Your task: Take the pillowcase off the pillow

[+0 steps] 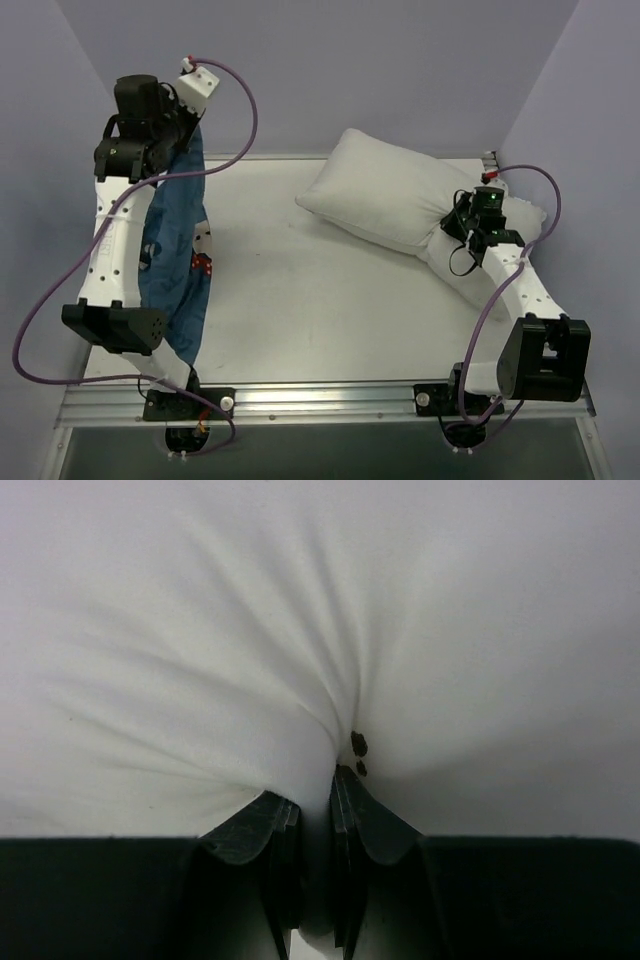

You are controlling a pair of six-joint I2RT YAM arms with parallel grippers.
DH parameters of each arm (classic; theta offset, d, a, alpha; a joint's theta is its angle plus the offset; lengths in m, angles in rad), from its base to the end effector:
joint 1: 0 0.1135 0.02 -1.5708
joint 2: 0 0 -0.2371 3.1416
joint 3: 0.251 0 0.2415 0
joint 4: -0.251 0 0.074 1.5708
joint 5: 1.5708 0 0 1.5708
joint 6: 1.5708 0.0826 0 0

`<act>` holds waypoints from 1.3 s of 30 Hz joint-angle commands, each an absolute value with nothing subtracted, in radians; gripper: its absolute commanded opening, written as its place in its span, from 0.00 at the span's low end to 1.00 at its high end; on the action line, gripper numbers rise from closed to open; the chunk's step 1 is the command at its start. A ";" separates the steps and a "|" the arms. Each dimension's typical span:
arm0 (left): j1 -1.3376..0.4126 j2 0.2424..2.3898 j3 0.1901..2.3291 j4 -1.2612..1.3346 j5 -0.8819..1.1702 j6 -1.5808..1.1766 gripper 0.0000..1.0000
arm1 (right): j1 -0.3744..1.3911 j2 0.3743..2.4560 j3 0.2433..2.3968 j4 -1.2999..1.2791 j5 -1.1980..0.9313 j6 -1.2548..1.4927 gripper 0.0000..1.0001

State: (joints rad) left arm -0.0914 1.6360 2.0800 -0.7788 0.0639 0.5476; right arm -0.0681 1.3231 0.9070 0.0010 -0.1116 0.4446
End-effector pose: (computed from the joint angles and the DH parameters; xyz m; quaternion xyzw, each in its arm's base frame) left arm 0.3667 -0.0389 0.4533 0.2734 0.7676 0.1056 0.5700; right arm 0.3427 -0.0142 0.2407 0.1826 0.8167 0.1479 0.5270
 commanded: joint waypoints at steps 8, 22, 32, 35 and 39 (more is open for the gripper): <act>-0.133 1.703 1.780 -0.750 0.011 0.540 0.02 | -0.009 1.318 0.914 0.063 -0.100 0.531 0.00; -0.172 1.758 1.839 -1.049 0.253 0.491 0.94 | 0.066 1.322 1.002 -0.061 -0.063 0.457 1.00; 0.121 1.412 1.502 -0.933 0.203 0.403 0.94 | 0.094 1.266 1.060 -0.189 0.046 0.351 1.00; 0.173 1.283 1.373 -0.904 0.109 0.413 0.94 | 0.100 1.244 1.066 -0.230 0.080 0.339 1.00; 0.193 1.117 1.165 -0.902 0.032 0.436 0.94 | 0.107 1.200 1.040 -0.268 0.086 0.330 1.00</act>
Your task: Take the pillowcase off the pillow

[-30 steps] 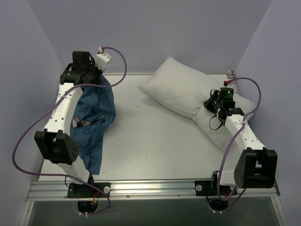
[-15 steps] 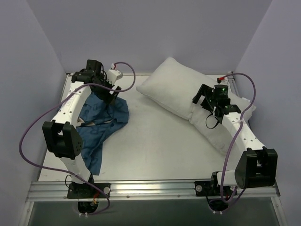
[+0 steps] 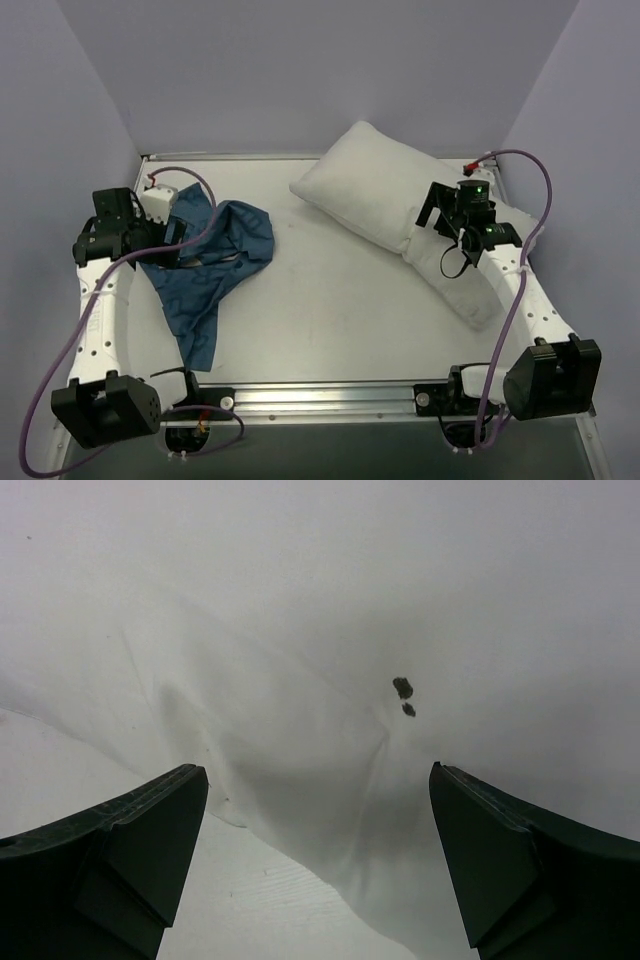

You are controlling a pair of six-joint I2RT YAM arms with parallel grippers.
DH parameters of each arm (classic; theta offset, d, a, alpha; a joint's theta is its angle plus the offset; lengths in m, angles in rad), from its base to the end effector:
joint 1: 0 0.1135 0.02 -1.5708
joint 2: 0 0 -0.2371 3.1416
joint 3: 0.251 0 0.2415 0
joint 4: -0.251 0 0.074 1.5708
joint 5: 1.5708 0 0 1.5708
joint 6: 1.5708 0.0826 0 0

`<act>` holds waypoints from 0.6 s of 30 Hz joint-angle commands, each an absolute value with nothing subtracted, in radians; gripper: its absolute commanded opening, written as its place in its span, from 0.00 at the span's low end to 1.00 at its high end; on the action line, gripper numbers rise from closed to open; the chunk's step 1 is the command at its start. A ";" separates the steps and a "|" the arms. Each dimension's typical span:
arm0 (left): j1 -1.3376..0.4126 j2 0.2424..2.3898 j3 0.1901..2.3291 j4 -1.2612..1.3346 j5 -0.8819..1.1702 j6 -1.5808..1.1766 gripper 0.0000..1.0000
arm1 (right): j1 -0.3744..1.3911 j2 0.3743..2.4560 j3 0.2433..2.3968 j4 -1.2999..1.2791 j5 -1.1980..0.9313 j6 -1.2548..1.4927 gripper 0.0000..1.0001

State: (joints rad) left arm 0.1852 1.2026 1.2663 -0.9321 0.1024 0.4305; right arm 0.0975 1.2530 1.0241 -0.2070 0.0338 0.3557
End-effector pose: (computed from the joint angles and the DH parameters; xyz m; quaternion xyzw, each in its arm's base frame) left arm 0.2622 0.0405 0.2903 0.1322 0.9285 0.0583 0.3420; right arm 0.3280 0.0293 0.2780 0.1176 0.8350 0.1068 0.5269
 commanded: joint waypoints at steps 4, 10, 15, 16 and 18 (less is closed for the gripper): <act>0.230 1.023 1.051 -0.900 0.011 0.442 0.94 | 0.123 1.114 0.999 -0.304 0.113 0.351 1.00; 0.253 0.939 0.947 -0.920 -0.022 0.422 0.94 | 0.133 0.996 0.943 -0.397 0.167 0.391 1.00; 0.265 0.864 0.879 -0.914 -0.021 0.411 0.94 | 0.133 0.945 0.936 -0.459 0.132 0.377 1.00; 0.265 0.856 0.873 -0.914 -0.031 0.407 0.94 | 0.133 0.930 0.937 -0.466 0.124 0.376 1.00; 0.265 0.844 0.859 -0.914 -0.060 0.400 0.94 | 0.133 0.911 0.931 -0.476 0.120 0.371 0.99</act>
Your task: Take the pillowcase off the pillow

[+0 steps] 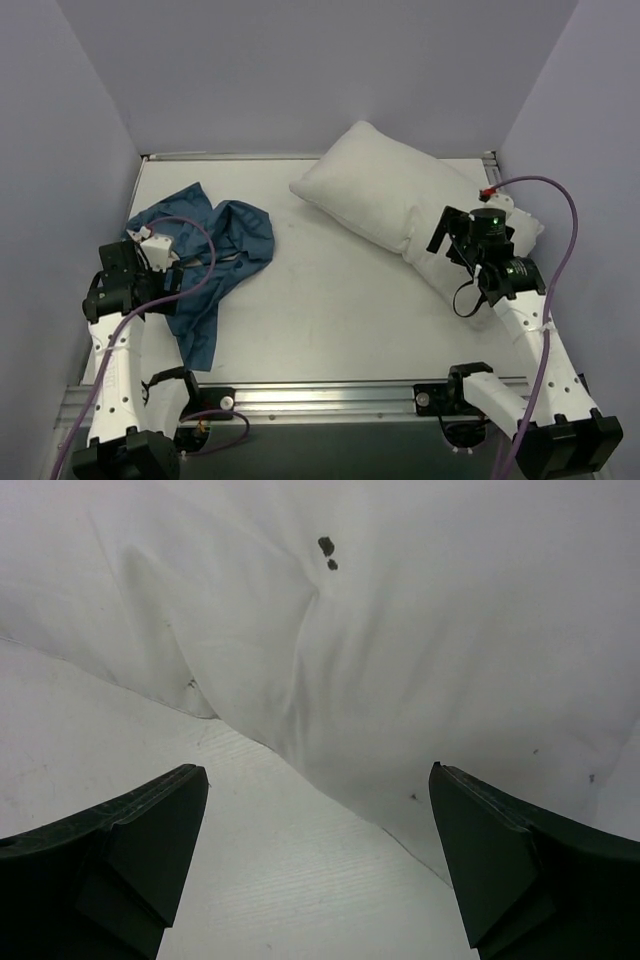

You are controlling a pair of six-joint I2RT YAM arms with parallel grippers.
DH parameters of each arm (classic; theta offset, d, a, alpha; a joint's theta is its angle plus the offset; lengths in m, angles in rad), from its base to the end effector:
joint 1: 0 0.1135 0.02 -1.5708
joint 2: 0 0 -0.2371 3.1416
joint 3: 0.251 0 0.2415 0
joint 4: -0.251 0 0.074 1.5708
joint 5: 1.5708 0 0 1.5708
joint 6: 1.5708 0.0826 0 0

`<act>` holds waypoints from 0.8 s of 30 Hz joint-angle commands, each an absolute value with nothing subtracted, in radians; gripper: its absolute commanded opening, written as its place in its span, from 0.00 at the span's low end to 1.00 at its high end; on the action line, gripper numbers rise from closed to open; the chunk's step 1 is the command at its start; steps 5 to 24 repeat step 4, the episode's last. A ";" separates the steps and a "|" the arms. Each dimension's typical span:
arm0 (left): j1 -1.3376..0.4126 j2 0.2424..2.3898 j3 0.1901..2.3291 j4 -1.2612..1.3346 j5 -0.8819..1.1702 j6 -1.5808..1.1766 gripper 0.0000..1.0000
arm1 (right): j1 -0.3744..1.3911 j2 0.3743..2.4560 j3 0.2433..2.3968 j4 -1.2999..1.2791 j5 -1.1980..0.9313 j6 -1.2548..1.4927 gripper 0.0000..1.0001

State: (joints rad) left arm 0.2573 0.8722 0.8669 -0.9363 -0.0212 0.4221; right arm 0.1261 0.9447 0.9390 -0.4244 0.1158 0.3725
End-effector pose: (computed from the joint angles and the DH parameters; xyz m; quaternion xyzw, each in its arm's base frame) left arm 0.1871 0.0510 0.2272 0.0750 0.9479 0.1126 0.2884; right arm 0.2563 0.0229 0.2992 0.1343 0.8301 0.0858 0.5344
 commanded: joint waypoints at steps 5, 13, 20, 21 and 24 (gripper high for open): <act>0.265 0.825 0.857 -0.934 -0.063 0.402 0.94 | 0.135 0.836 0.914 -0.469 0.109 0.365 1.00; 0.265 0.825 0.857 -0.934 -0.063 0.402 0.94 | 0.135 0.836 0.914 -0.469 0.109 0.365 1.00; 0.265 0.825 0.857 -0.934 -0.063 0.402 0.94 | 0.135 0.836 0.914 -0.469 0.109 0.365 1.00; 0.265 0.825 0.857 -0.934 -0.063 0.402 0.94 | 0.135 0.836 0.914 -0.469 0.109 0.365 1.00; 0.265 0.825 0.857 -0.934 -0.063 0.402 0.94 | 0.135 0.836 0.914 -0.469 0.109 0.365 1.00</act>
